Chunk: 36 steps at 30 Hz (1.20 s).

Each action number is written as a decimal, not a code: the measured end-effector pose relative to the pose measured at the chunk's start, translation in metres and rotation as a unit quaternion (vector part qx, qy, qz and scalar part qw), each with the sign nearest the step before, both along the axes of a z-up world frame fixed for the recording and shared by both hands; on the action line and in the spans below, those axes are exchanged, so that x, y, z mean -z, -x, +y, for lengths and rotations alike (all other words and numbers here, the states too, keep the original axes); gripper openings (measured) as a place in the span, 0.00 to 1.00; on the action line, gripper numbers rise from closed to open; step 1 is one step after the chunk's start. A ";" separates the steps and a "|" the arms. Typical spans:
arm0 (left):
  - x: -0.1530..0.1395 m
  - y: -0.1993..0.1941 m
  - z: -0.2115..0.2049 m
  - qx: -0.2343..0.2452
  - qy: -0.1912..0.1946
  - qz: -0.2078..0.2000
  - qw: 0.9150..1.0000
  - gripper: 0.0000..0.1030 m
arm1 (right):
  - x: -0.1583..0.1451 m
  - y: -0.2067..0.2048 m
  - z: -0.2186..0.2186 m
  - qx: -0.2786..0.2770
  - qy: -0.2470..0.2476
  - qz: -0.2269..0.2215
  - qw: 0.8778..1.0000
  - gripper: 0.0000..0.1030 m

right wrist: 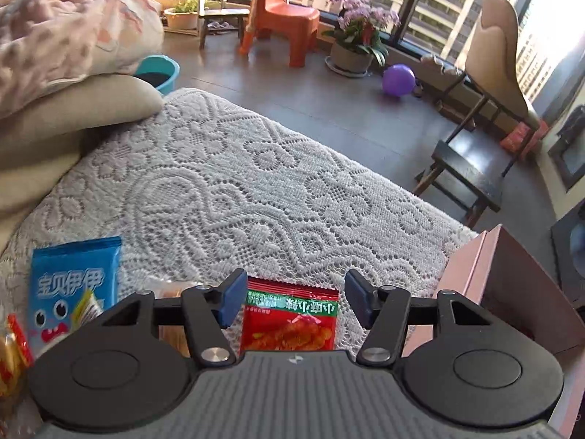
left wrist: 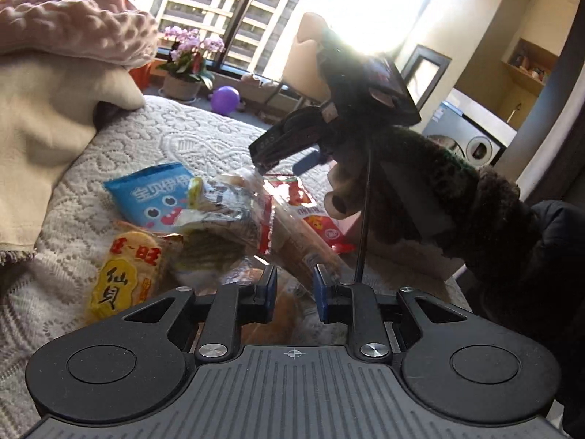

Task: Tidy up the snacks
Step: 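Drop the orange snack into the pink box with the left tool while the right drops the red bag, then grasp a red spicy-strip packet with the right tool while the left grasps a clear yellow-label bag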

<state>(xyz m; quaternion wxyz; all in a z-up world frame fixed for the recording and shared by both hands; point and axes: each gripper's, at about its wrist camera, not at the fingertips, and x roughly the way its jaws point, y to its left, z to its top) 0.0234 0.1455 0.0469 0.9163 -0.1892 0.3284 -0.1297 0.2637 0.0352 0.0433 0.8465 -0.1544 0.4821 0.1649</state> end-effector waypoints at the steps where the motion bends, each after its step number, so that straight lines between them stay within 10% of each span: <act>1: 0.002 0.000 0.007 -0.010 0.006 0.001 1.000 0.24 | 0.004 -0.006 -0.004 0.015 -0.021 0.021 0.999 0.54; 6: 0.010 0.006 0.025 -0.027 0.028 0.001 0.999 0.24 | -0.001 0.024 -0.003 -0.015 -0.040 0.029 0.999 0.28; 19: -0.001 0.014 -0.005 -0.021 -0.020 0.020 0.999 0.24 | -0.011 0.160 -0.099 -0.046 -0.078 0.024 0.996 0.26; 24: -0.009 0.020 -0.006 -0.038 -0.053 0.013 0.998 0.24 | -0.018 0.178 -0.137 -0.049 -0.073 -0.047 0.995 0.69; 36: -0.018 0.009 0.041 -0.125 -0.009 0.025 0.992 0.24 | 0.006 0.188 -0.186 -0.014 -0.182 -0.009 0.983 0.70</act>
